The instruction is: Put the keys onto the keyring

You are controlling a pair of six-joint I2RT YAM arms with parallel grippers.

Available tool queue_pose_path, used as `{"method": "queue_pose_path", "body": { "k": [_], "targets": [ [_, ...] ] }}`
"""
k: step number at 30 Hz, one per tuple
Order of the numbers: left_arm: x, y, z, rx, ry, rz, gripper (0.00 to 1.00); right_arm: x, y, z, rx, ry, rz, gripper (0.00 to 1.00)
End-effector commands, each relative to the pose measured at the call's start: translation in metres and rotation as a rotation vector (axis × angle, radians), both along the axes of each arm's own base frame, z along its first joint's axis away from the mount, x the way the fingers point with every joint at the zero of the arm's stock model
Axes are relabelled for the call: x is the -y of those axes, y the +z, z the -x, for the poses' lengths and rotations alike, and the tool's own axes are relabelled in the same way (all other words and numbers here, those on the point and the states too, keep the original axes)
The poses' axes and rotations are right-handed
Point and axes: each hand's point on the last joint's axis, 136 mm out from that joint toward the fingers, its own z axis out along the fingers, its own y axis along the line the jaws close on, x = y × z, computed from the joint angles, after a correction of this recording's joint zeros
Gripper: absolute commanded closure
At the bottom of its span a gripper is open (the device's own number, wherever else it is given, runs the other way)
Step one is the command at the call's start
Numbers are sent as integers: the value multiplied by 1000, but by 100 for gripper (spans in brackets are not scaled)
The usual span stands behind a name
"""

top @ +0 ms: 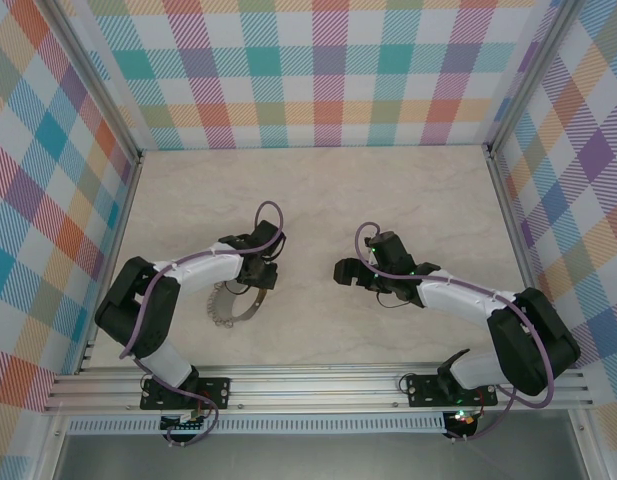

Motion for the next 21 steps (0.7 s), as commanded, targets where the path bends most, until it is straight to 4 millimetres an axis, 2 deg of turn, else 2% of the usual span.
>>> {"method": "queue_pose_path", "body": {
  "k": [1, 4, 8, 13, 21],
  "targets": [
    [-3, -9, 2, -4, 8, -23, 81, -5, -2, 2, -5, 13, -14, 6],
    [-5, -9, 1, 3, 15, -36, 80, -5, -1, 1, -3, 14, -16, 6],
    [-8, -6, -1, 18, 26, -49, 74, -6, -1, 1, -1, 16, -18, 6],
    [-10, -5, -4, 27, 32, -67, 71, -6, -2, 2, -4, 18, -18, 6],
    [-11, -2, -10, 47, 40, -84, 72, -6, -2, 1, -4, 19, -19, 6]
  ]
}}
